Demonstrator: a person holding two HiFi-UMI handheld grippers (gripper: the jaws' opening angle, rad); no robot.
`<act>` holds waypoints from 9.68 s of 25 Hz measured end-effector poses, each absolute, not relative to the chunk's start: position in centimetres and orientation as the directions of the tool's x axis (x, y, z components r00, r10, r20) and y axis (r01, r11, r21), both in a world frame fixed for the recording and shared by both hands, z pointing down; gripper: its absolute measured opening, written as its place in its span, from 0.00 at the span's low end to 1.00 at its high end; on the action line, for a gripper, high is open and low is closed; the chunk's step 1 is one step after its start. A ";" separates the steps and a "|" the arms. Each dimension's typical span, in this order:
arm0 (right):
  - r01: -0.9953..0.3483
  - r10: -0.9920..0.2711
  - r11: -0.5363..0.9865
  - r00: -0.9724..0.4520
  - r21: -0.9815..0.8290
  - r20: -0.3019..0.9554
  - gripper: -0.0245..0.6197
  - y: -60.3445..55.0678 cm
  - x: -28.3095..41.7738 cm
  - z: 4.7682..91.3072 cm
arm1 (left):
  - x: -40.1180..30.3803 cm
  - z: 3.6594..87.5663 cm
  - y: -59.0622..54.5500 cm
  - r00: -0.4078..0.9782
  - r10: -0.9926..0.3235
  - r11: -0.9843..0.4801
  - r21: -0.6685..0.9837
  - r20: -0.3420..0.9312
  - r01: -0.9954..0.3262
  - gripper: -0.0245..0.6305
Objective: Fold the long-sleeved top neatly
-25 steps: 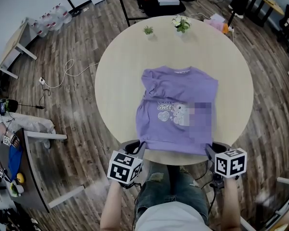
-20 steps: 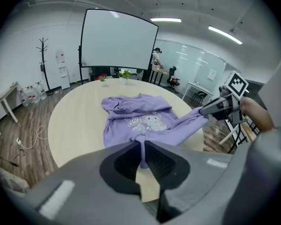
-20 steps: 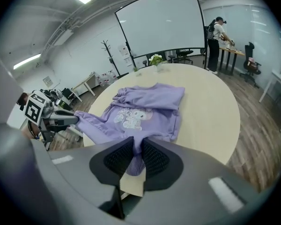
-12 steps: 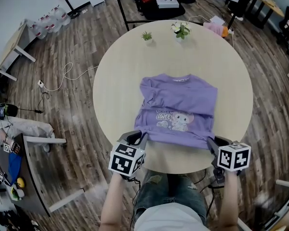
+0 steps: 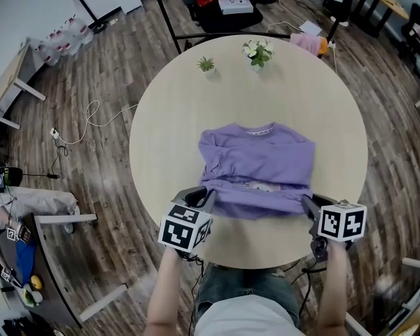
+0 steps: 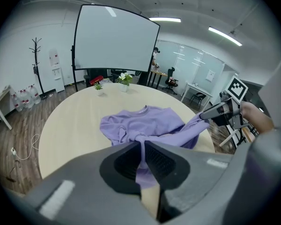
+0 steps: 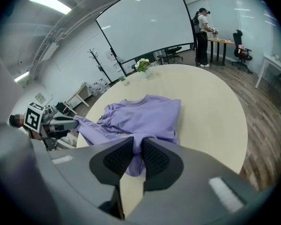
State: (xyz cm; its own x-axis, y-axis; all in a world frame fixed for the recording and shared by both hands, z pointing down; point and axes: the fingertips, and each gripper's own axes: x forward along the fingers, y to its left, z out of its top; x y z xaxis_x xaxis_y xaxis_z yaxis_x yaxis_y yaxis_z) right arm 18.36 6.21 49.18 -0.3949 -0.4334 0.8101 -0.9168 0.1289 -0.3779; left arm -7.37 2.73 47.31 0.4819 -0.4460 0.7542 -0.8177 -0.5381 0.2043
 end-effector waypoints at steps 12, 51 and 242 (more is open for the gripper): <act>-0.920 -0.440 0.078 -0.378 -0.385 0.814 0.17 -0.5 19.2 49.8 | -6.7 47.9 -4.2 0.493 -0.419 -0.541 0.226 0.763 -0.810 0.09; -0.871 -0.570 -0.079 -0.359 -0.485 0.739 0.37 -13.1 22.1 53.0 | -7.9 54.5 -15.4 0.482 -0.407 -0.306 0.381 0.776 -0.872 0.13; -0.923 -0.560 0.358 -0.334 -0.143 0.758 0.13 0.6 3.1 48.2 | 4.5 48.0 -15.9 0.886 -0.179 -0.574 0.686 0.427 -0.447 0.14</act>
